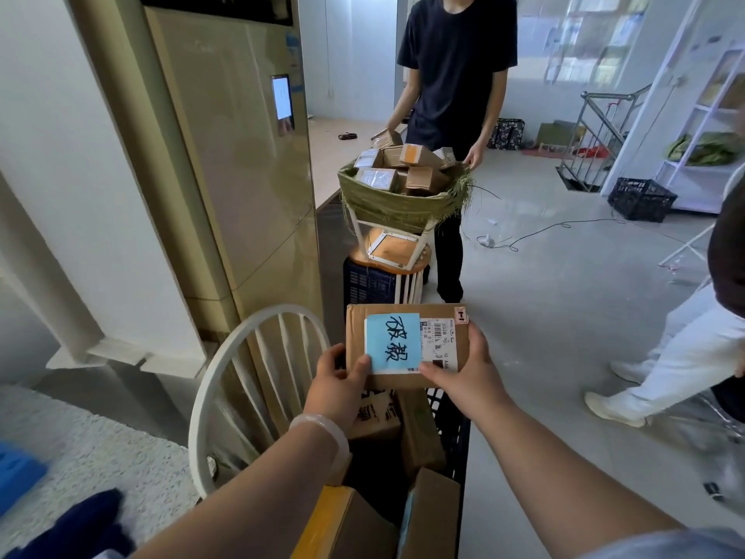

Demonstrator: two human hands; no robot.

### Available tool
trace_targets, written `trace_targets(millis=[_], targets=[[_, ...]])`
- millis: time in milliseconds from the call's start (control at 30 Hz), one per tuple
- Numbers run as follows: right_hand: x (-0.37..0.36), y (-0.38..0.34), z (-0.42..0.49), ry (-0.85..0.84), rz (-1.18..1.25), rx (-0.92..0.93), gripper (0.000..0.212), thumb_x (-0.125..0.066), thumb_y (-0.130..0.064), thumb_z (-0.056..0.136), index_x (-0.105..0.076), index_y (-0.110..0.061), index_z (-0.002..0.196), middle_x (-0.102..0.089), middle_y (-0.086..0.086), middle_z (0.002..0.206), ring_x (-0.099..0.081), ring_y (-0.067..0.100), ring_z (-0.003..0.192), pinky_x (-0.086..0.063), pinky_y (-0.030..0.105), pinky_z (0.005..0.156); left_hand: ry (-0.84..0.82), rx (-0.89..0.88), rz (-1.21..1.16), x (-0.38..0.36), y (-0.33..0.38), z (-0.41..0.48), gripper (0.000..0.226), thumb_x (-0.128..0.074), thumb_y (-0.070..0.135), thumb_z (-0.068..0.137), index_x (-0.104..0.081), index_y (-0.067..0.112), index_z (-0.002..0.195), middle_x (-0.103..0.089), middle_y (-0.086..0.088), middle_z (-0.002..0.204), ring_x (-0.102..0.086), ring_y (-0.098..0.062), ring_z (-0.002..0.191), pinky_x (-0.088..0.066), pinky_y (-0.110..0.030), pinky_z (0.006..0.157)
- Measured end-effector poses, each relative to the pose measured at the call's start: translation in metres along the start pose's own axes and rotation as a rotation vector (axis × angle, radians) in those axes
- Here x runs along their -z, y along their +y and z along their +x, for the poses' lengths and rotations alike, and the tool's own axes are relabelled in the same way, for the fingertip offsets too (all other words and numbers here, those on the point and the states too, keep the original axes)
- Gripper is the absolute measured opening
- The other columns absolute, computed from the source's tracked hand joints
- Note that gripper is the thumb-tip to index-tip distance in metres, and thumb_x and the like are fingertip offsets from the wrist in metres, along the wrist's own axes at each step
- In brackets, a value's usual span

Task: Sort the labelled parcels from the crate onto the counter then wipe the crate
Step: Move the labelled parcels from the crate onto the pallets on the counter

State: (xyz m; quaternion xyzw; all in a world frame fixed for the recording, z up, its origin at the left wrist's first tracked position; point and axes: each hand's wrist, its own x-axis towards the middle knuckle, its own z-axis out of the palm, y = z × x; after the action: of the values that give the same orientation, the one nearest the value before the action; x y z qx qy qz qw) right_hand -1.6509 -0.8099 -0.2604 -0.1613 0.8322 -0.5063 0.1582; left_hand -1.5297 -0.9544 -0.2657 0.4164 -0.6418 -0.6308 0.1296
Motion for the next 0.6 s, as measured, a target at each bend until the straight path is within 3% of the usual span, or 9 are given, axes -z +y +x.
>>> trace_targets(millis=[100,233,333,400,500,600], targets=[[0.004,0.002,0.004,-0.003,-0.005,0.017,0.098,-0.083,-0.021,0.077,-0.020,-0.034,0.150,-0.050,-0.001,0.137,-0.049,0.011,0.116,-0.053,0.029,0.086,-0.088,-0.060,0.168,0.003,-0.001,0.004,0.066,-0.053,0.045,0.097,-0.015,0.044,0.151,-0.061,0.007,0.106,-0.067,-0.015,0.088,-0.057,-0.033,0.072],[0.002,0.003,0.006,0.016,-0.054,0.048,0.100,-0.086,-0.024,0.073,-0.022,-0.035,0.149,-0.049,-0.002,0.134,-0.049,0.015,0.121,-0.056,0.034,0.087,-0.081,-0.090,0.077,0.002,0.004,0.004,0.062,-0.062,0.035,0.094,-0.028,0.030,0.146,-0.061,0.011,0.102,-0.066,-0.010,0.086,-0.055,-0.026,0.063],[0.000,0.004,0.006,0.038,-0.075,0.088,0.097,-0.086,-0.024,0.073,-0.025,-0.035,0.148,-0.049,-0.002,0.132,-0.049,0.014,0.119,-0.058,0.034,0.085,-0.029,-0.105,0.065,0.000,0.008,0.003,0.066,-0.070,0.039,0.087,-0.033,0.024,0.139,-0.060,0.003,0.117,-0.065,-0.014,0.094,-0.060,-0.034,0.073],[0.000,0.004,0.006,0.039,-0.075,0.109,0.096,-0.086,-0.025,0.073,-0.026,-0.036,0.147,-0.049,-0.003,0.131,-0.050,0.014,0.120,-0.059,0.036,0.086,-0.003,-0.114,0.051,0.001,0.010,0.004,0.068,-0.074,0.038,0.083,-0.030,0.027,0.135,-0.059,0.005,0.114,-0.066,-0.014,0.092,-0.061,-0.034,0.073],[0.003,0.002,0.006,0.031,-0.088,0.147,0.098,-0.087,-0.024,0.072,-0.026,-0.038,0.148,-0.049,-0.006,0.129,-0.050,0.013,0.119,-0.058,0.034,0.086,-0.007,-0.172,0.078,0.006,0.014,0.007,0.092,-0.079,0.031,0.080,-0.014,0.039,0.146,-0.055,0.007,0.115,-0.067,-0.014,0.092,-0.060,-0.030,0.067],[0.006,0.001,0.007,0.022,-0.088,0.165,0.097,-0.085,-0.022,0.074,-0.026,-0.037,0.149,-0.048,-0.008,0.125,-0.050,0.010,0.116,-0.056,0.021,0.076,-0.031,-0.196,0.095,0.006,0.016,0.010,0.098,-0.082,0.027,0.077,-0.015,0.051,0.144,-0.052,0.003,0.126,-0.066,-0.017,0.098,-0.059,-0.028,0.061]])
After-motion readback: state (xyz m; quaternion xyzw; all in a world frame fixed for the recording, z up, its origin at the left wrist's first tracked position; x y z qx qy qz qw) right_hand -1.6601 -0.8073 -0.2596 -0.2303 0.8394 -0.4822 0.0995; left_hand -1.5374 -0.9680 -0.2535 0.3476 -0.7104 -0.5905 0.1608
